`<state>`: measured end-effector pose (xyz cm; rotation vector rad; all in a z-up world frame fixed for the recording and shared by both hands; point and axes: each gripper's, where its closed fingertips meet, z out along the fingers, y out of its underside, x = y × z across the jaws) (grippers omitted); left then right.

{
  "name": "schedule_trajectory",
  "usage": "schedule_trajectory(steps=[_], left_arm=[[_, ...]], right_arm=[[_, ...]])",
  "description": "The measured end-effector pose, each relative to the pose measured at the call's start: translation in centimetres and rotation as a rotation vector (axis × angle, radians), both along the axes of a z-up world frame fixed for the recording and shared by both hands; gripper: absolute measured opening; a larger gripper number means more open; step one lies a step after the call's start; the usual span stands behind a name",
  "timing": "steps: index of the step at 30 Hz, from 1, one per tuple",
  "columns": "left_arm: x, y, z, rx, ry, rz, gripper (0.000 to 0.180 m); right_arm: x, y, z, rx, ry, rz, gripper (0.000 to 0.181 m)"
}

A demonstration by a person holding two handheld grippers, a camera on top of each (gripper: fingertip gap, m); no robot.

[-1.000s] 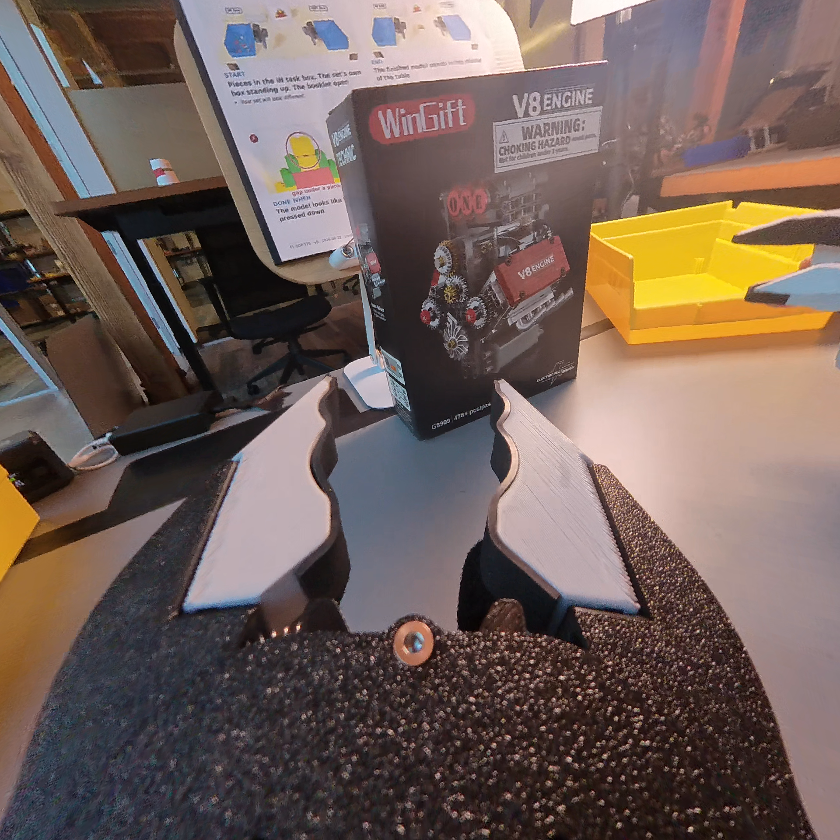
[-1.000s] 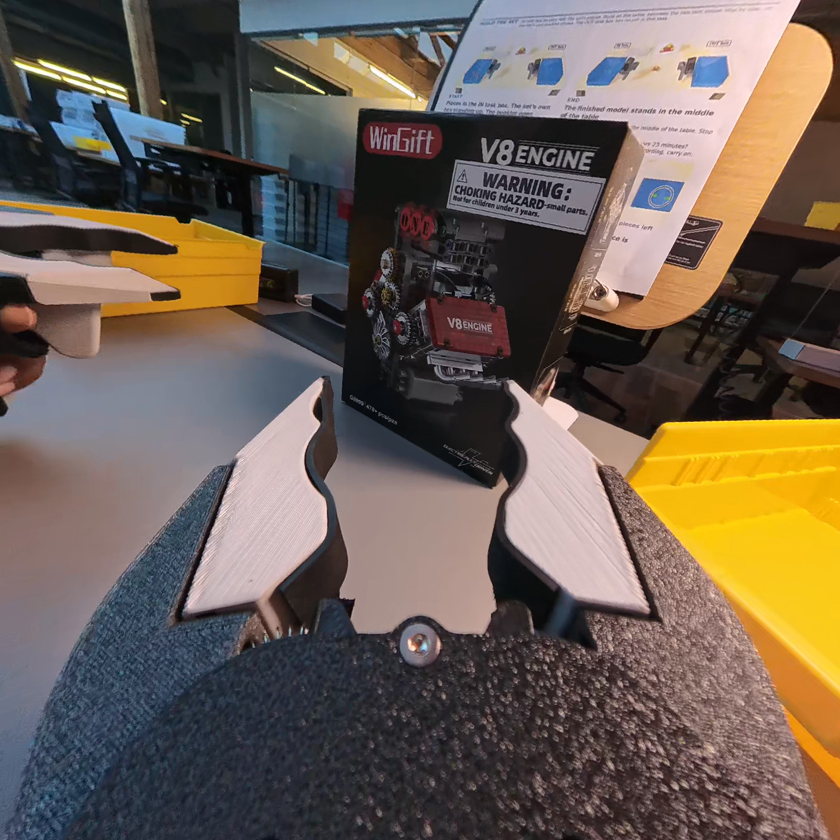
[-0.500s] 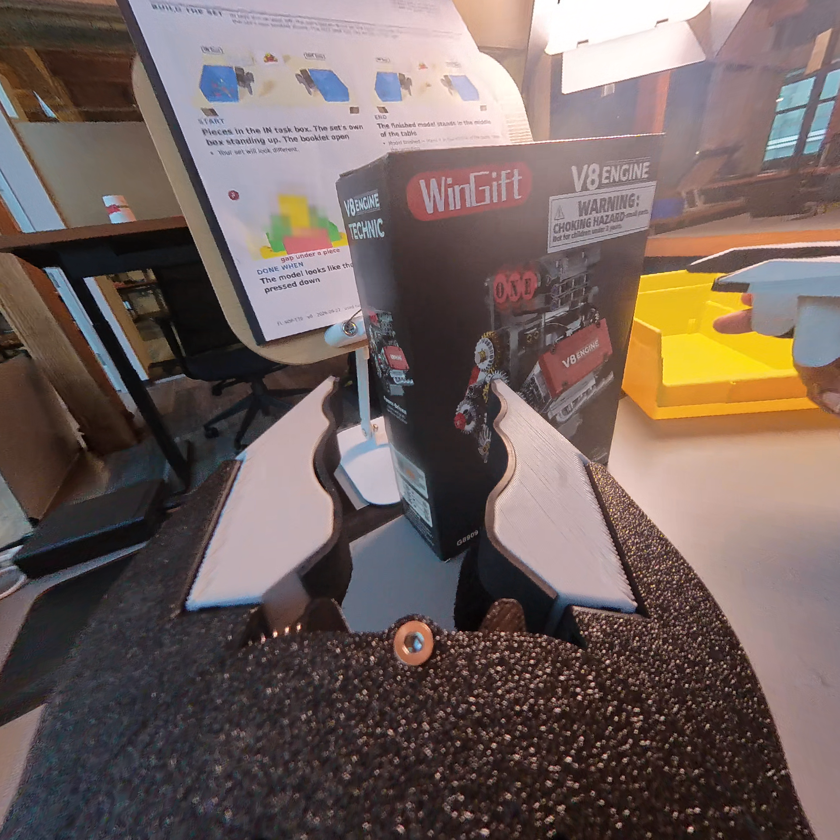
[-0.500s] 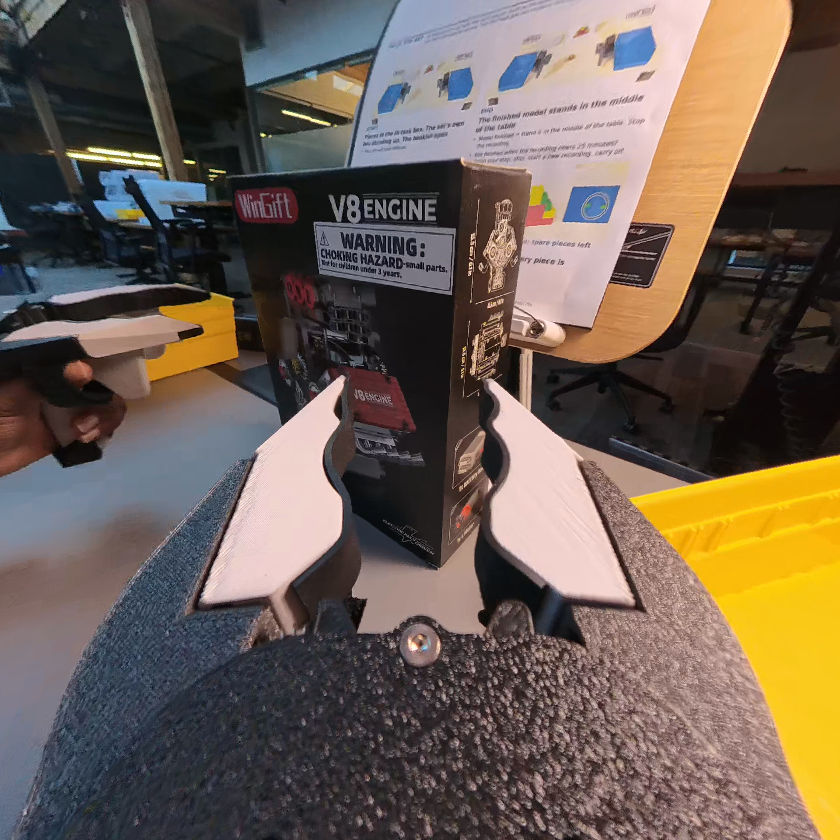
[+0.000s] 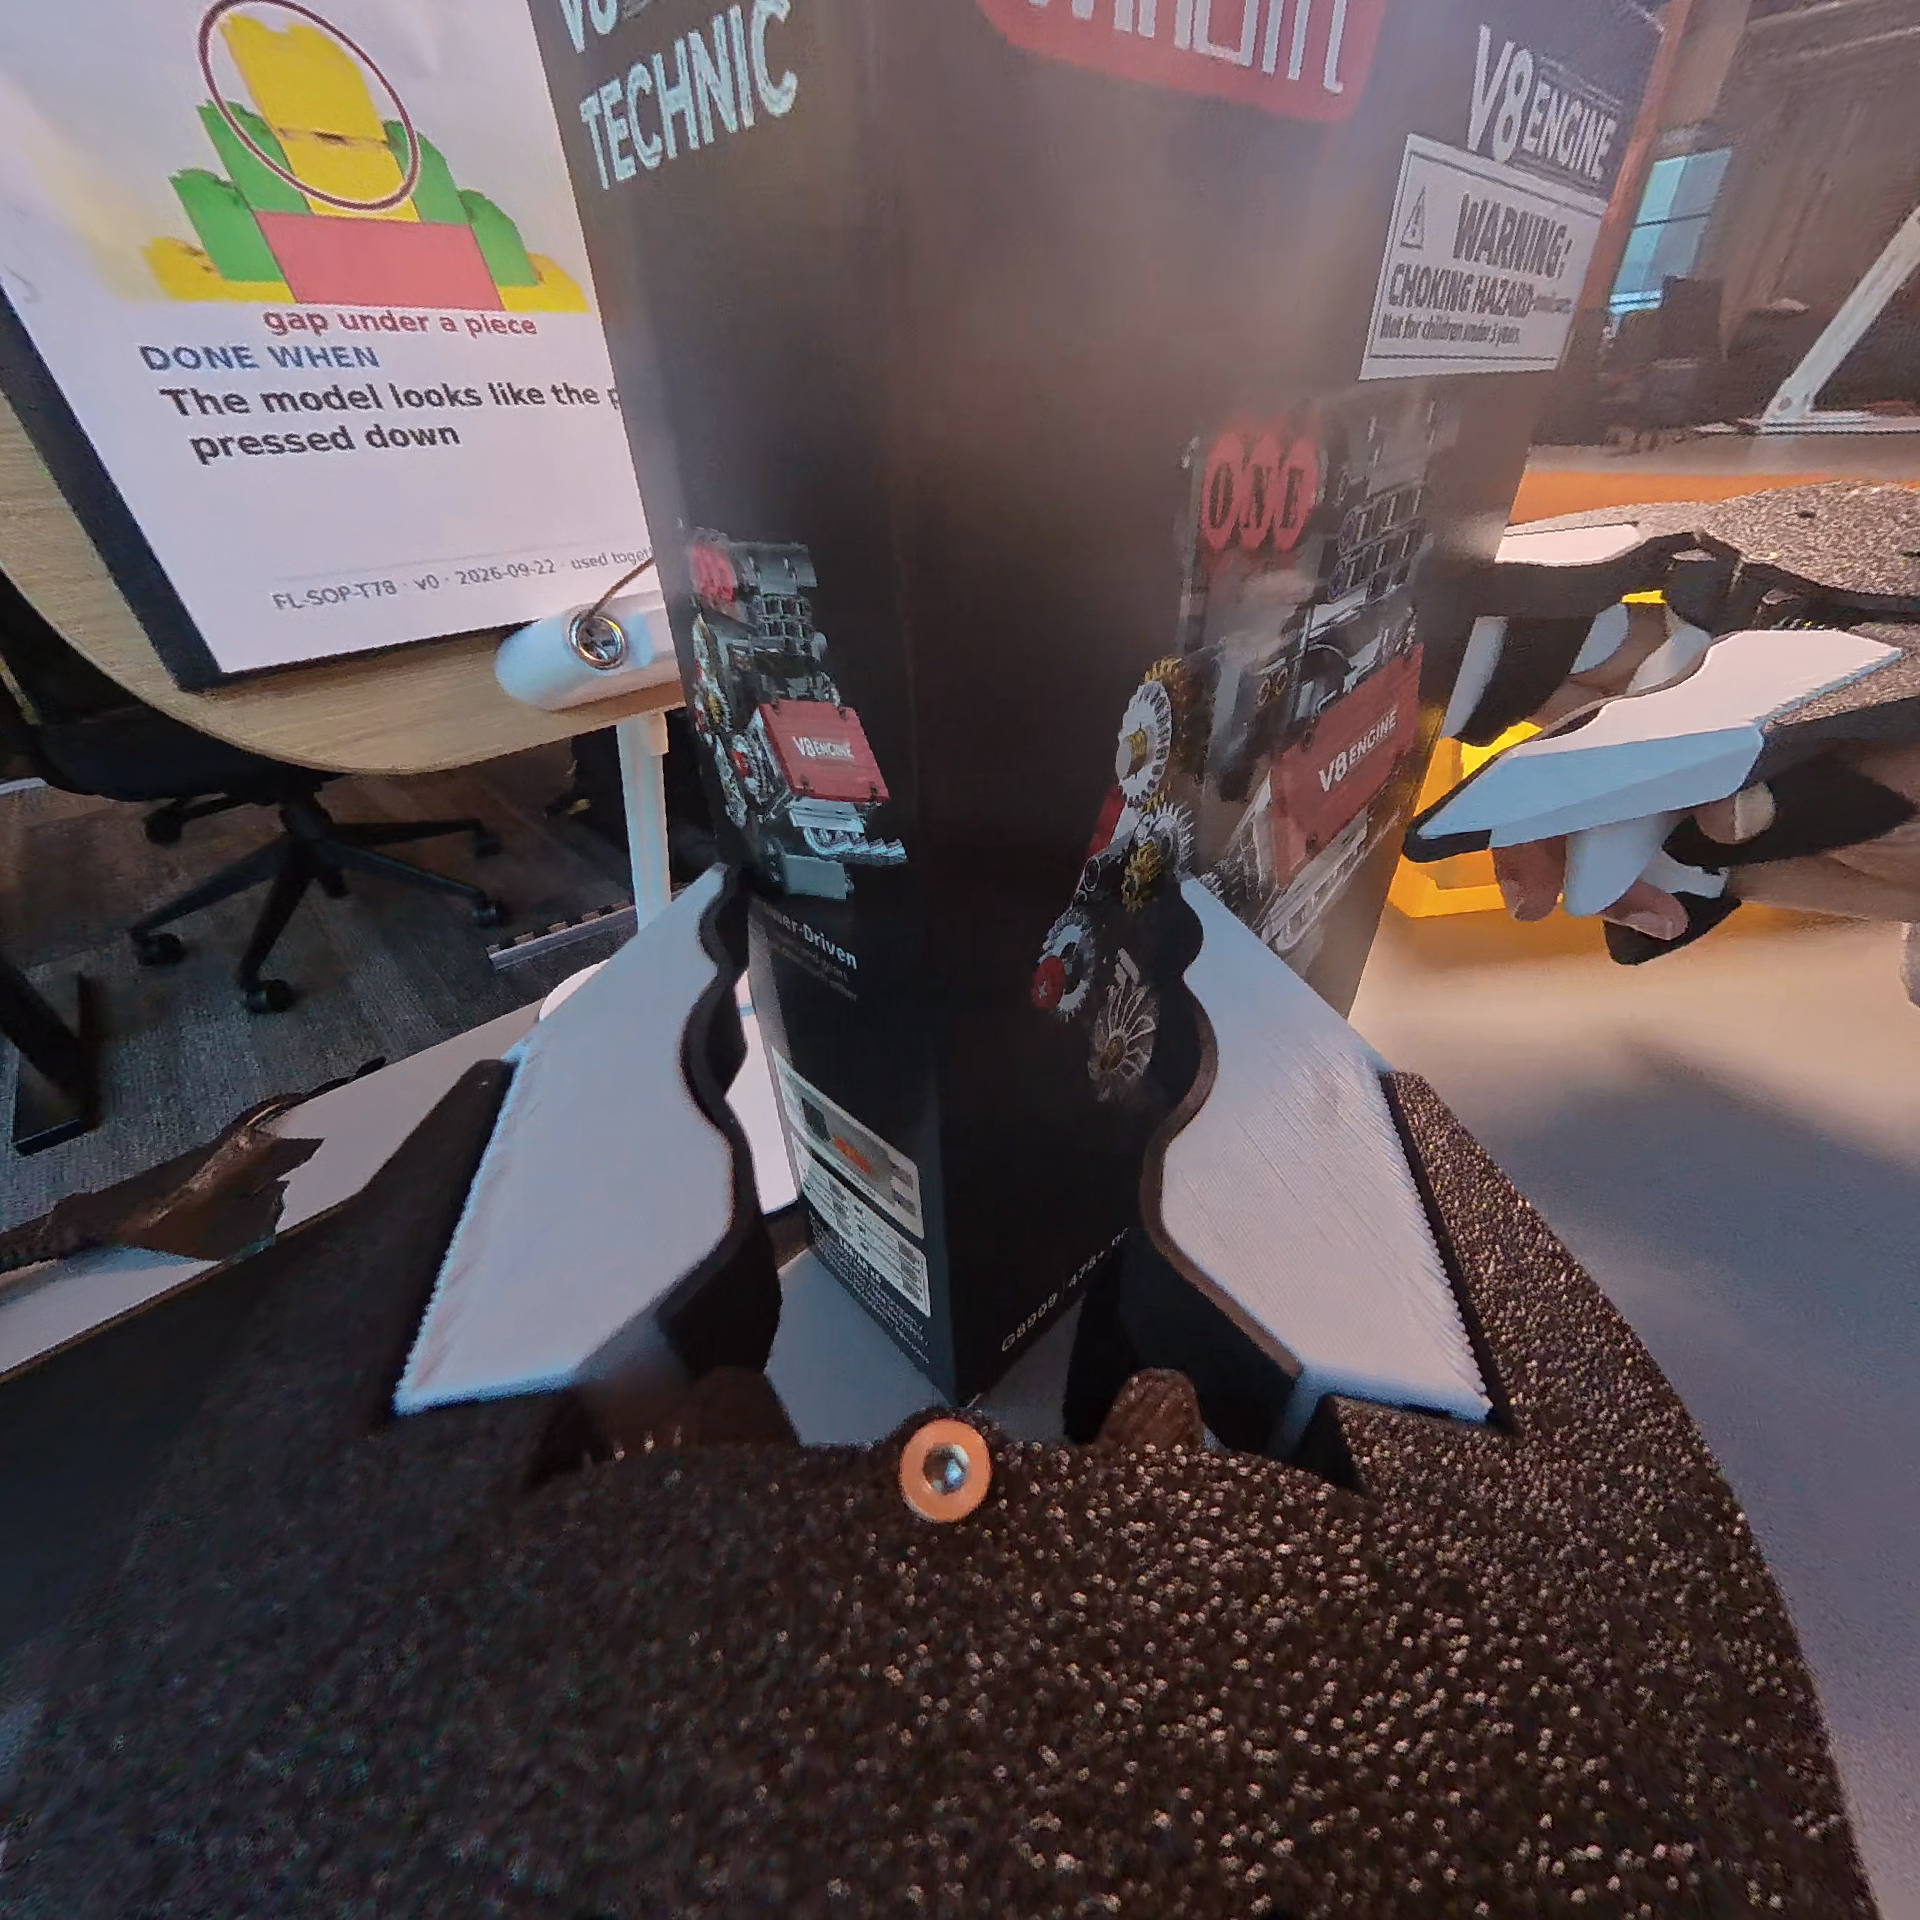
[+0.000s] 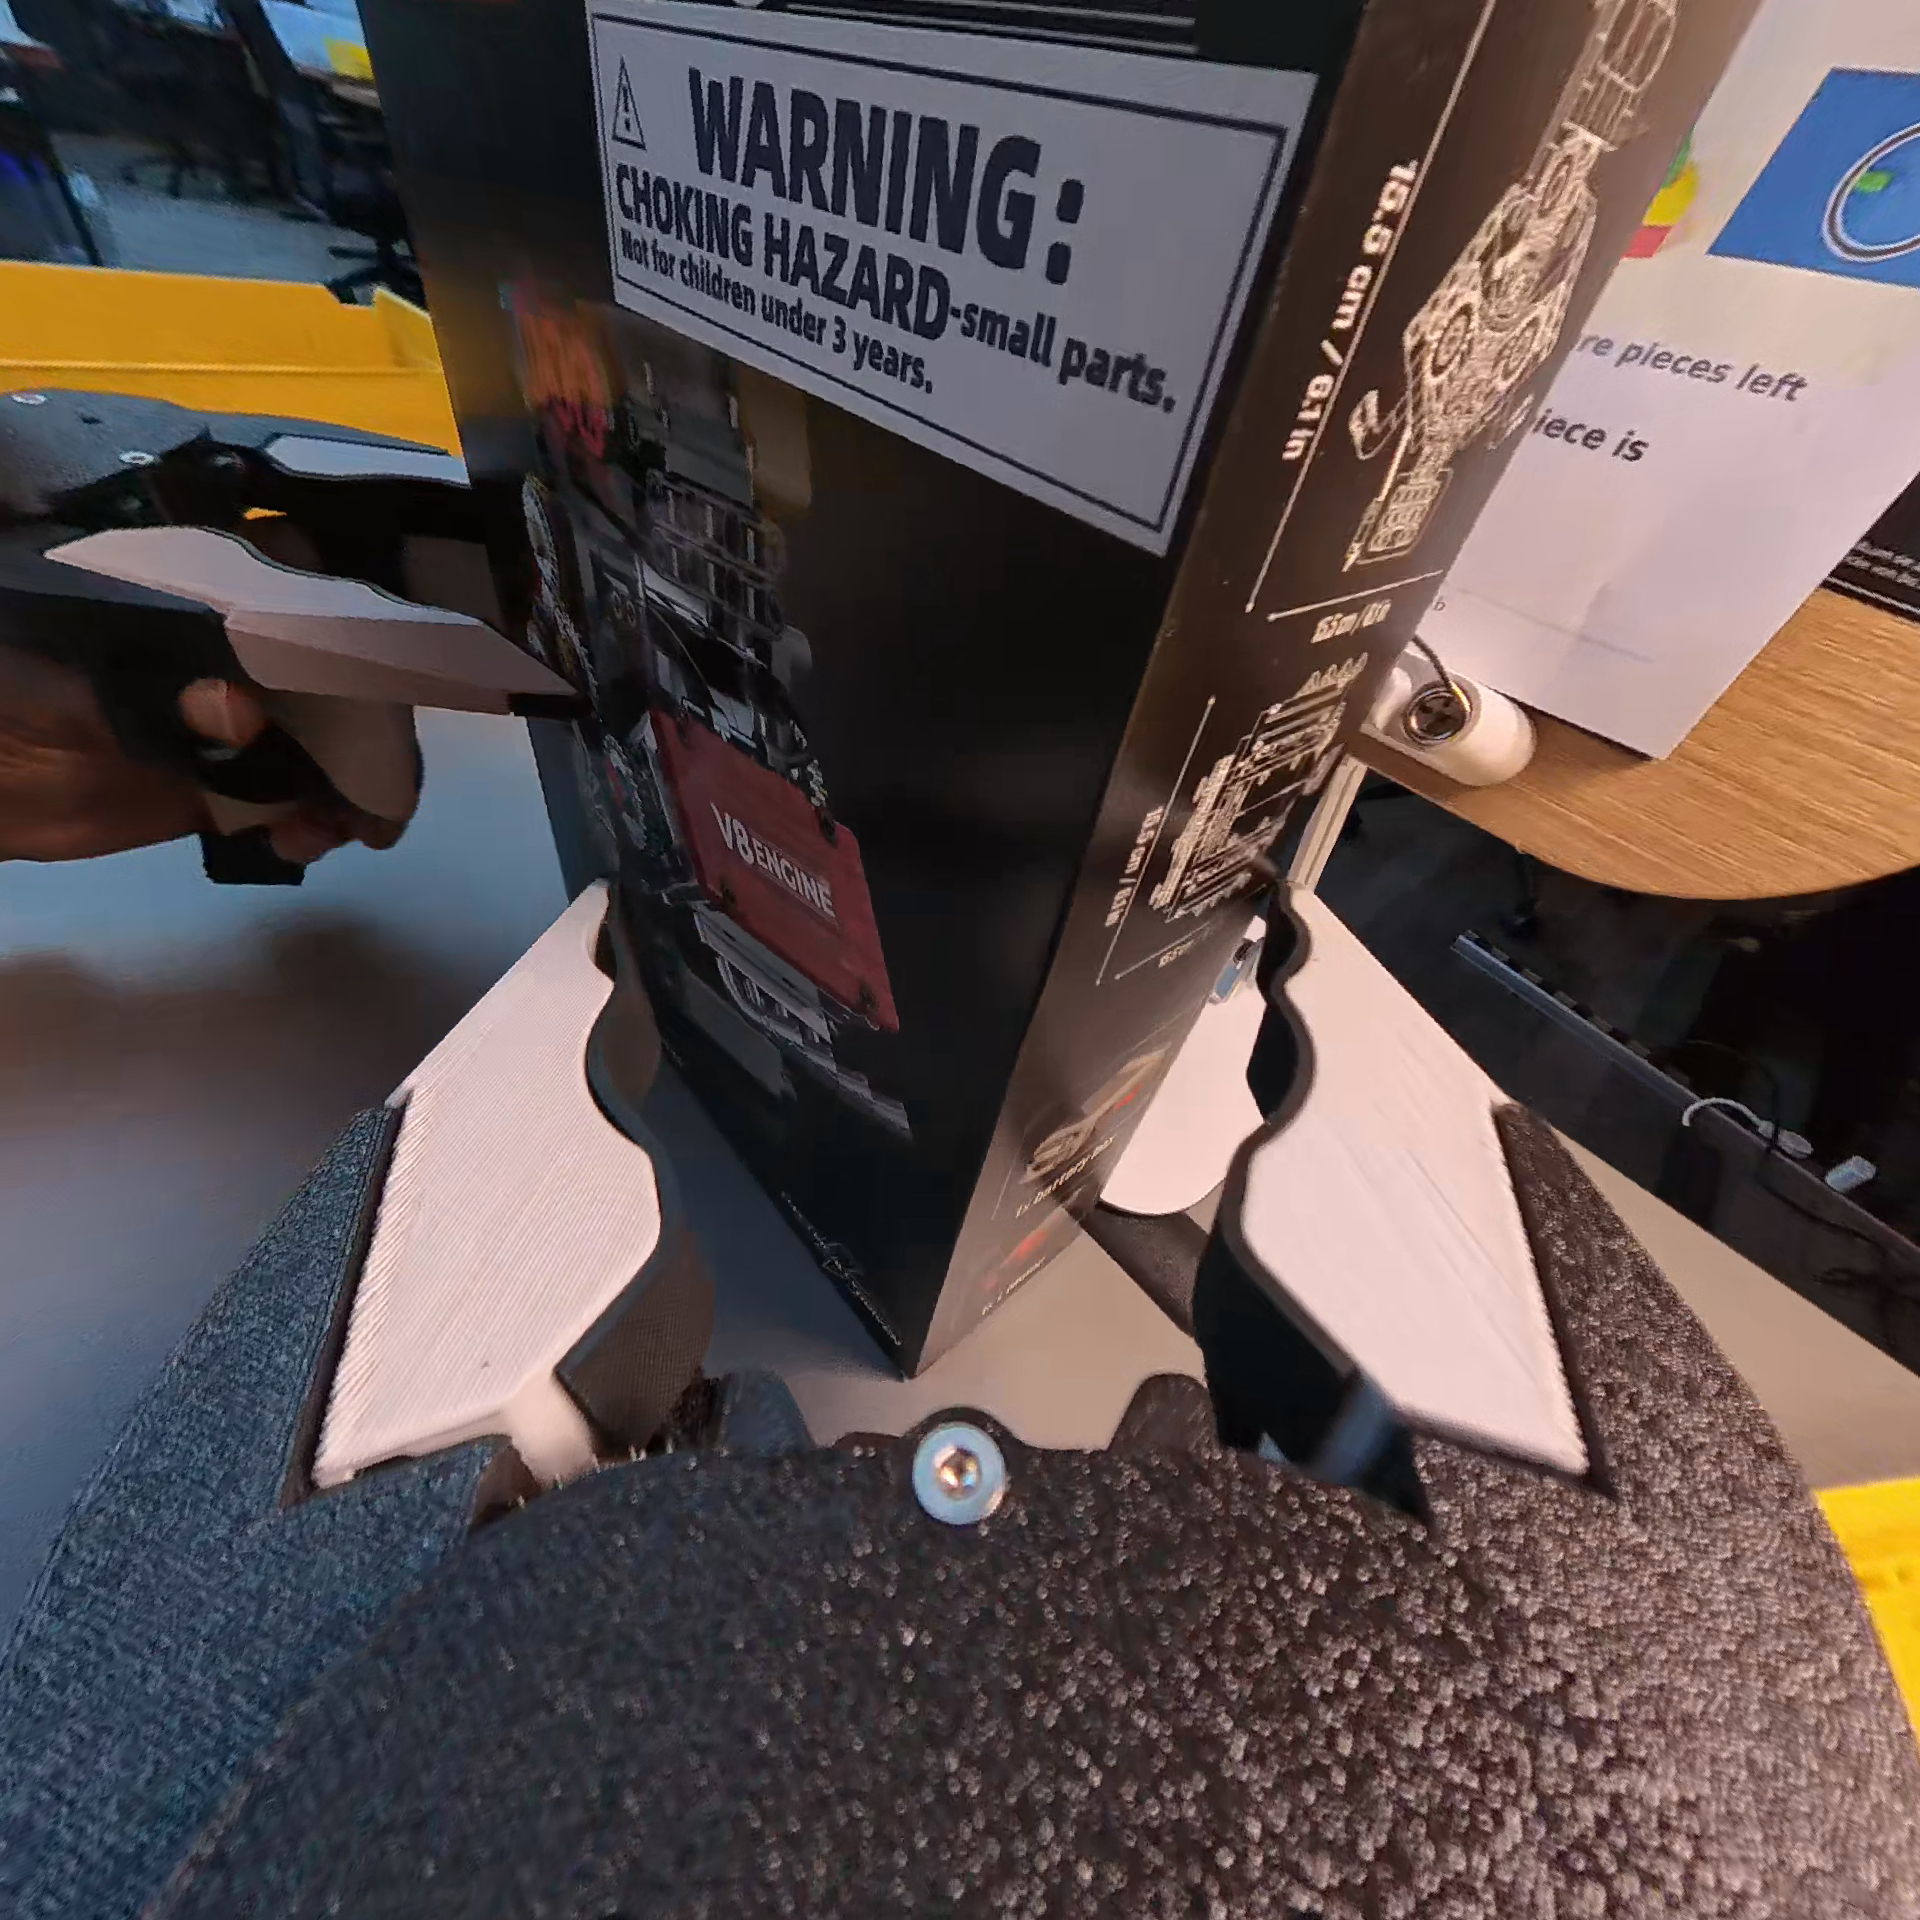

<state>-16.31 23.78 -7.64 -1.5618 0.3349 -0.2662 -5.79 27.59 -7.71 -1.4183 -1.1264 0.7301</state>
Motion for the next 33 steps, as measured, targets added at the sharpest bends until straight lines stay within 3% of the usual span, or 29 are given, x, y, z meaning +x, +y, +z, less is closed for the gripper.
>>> schedule_trajectory(steps=[10,17,26,33], left_arm=[[1.4,2.0,-0.4,-0.058,-0.015,-0.138,0.107],[1.8,1.7,-0.3,-0.116,0.015,-0.134,0.107],[3.7,-7.1,3.3,-0.052,0.135,-0.117,0.106],[8.1,-18.5,3.7,-0.029,0.2,-0.165,0.11]], right_arm=[[-0.8,1.1,0.1,-0.031,0.045,0.049,0.108],[-0.2,0.4,0.7,-0.037,0.067,0.046,0.101],[2.2,-8.5,4.1,0.04,0.082,0.134,0.093],[6.1,-19.7,1.7,-0.014,0.028,0.221,0.09]])
